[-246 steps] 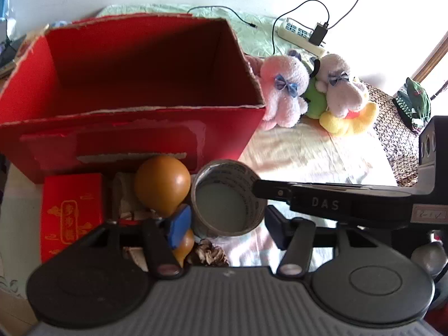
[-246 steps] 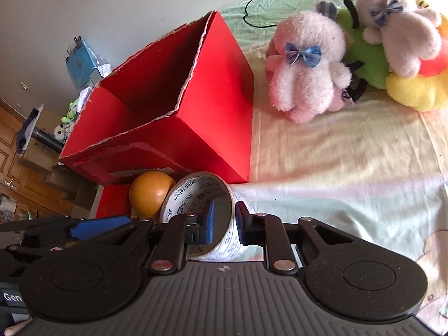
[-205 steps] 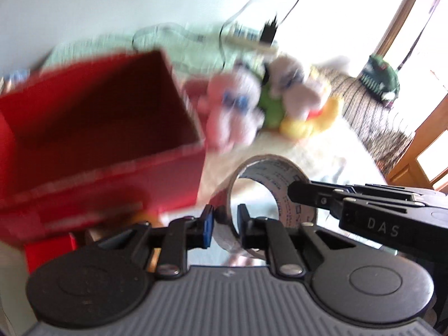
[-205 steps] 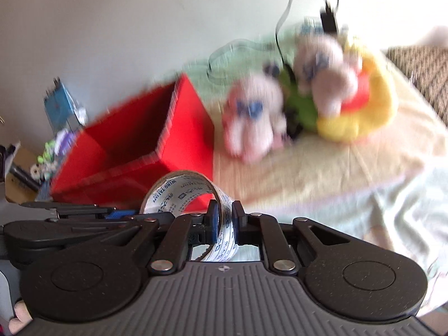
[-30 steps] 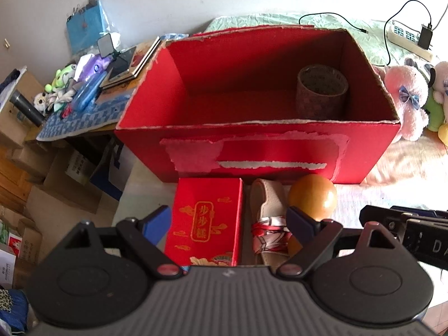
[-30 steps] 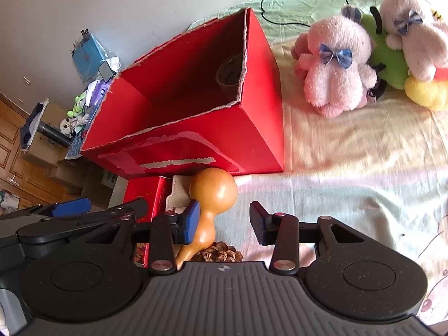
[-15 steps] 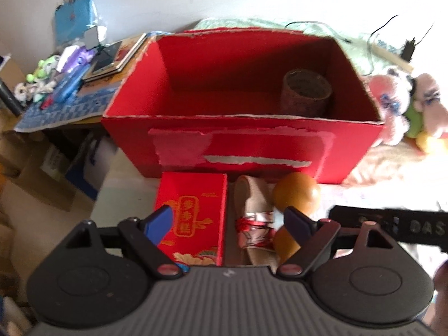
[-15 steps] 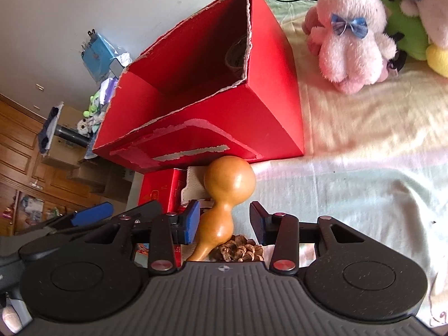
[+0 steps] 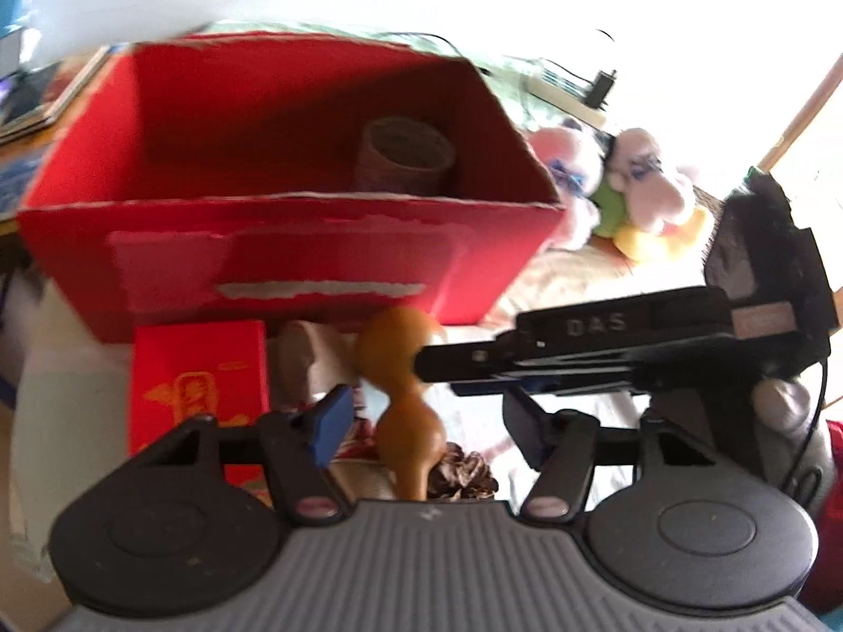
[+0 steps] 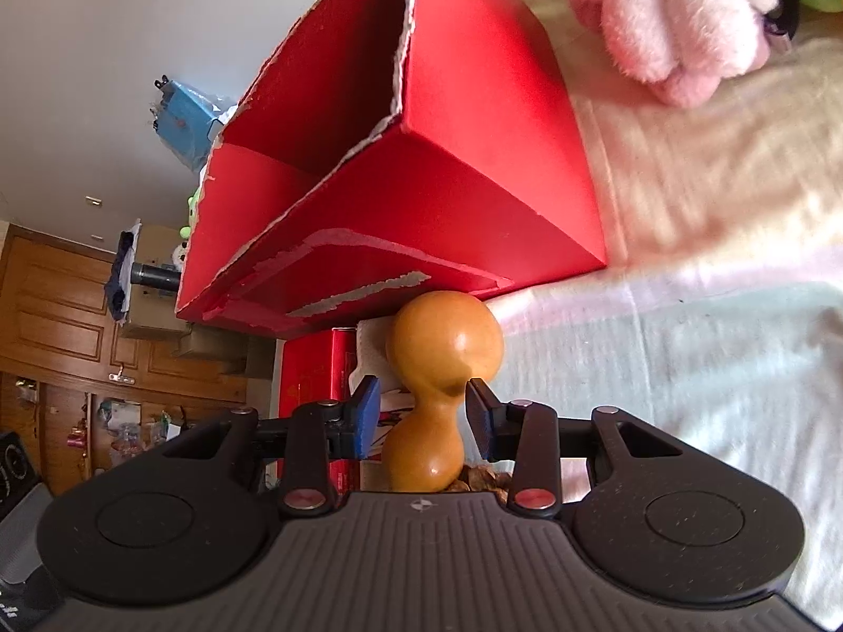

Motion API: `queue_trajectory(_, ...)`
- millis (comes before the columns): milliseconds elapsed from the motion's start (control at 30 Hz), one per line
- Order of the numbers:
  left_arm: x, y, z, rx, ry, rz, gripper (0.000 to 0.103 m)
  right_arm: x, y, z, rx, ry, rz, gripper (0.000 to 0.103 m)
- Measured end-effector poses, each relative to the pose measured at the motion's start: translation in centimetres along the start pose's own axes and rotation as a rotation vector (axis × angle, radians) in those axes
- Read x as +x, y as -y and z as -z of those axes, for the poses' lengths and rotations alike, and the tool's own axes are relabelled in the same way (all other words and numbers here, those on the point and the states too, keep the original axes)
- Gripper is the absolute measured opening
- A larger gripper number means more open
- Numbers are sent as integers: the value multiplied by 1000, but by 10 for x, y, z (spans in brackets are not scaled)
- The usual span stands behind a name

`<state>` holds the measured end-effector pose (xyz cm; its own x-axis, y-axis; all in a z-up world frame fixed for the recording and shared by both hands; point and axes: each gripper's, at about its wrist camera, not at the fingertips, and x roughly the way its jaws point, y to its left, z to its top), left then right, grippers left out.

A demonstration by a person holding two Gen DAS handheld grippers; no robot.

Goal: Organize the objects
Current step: 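Grasp the orange gourd-shaped toy by its neck with the right gripper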

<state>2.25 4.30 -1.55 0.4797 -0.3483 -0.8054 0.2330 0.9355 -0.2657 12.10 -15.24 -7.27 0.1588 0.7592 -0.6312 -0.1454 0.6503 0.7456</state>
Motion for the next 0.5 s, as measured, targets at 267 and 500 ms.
queue_trajectory(267, 35, -6, -9, 43, -106, 87, 55, 9, 12, -2, 22, -44, -17, 40)
queue_trajectory(500, 63, -9, -14, 62, -173, 88, 54, 15, 17, 0, 40, -58, -25, 46)
